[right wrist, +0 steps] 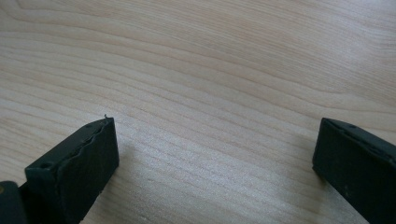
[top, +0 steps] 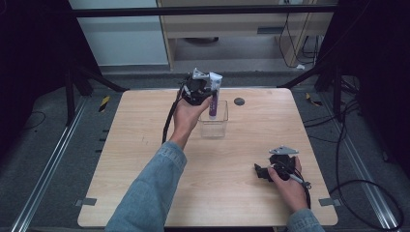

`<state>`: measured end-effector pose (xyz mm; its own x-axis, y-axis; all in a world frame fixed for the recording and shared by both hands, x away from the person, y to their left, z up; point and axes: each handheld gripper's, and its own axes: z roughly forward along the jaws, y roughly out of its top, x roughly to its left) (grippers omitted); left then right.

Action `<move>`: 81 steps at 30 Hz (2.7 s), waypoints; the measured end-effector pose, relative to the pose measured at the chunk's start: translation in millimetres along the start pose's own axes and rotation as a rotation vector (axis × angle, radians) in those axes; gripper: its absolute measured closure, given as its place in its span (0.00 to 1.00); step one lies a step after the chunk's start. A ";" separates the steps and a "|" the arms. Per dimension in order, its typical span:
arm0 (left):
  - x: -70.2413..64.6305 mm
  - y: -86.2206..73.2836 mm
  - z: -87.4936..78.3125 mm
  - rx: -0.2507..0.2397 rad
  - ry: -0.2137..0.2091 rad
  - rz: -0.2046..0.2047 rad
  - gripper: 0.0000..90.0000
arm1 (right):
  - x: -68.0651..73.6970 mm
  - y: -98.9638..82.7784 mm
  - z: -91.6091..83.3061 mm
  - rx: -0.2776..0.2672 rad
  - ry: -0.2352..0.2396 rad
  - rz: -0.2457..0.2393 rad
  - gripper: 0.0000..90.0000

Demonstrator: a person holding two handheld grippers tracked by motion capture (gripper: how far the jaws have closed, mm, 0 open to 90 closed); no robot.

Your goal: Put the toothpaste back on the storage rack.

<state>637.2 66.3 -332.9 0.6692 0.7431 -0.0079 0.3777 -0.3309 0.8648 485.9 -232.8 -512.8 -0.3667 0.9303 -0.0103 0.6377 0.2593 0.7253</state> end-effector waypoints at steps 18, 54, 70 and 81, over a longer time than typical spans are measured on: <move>-0.4 -15.2 5.1 -0.003 0.006 0.026 0.88 | 0.2 0.0 0.1 -0.002 0.002 0.003 0.01; 1.7 -39.3 17.1 0.074 0.016 0.023 0.88 | 0.5 0.0 0.0 0.001 0.001 0.007 0.01; 2.6 -45.2 26.2 0.096 0.011 0.010 0.88 | 0.5 0.2 0.1 0.002 0.003 0.008 0.01; 2.0 -47.1 28.8 0.104 0.011 0.009 0.88 | 0.5 0.2 0.1 0.002 0.003 0.007 0.01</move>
<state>639.3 66.6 -388.2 0.6657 0.7462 0.0056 0.4366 -0.3955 0.8080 485.9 -232.3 -512.8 -0.3640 0.9314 -0.0031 0.6416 0.2532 0.7241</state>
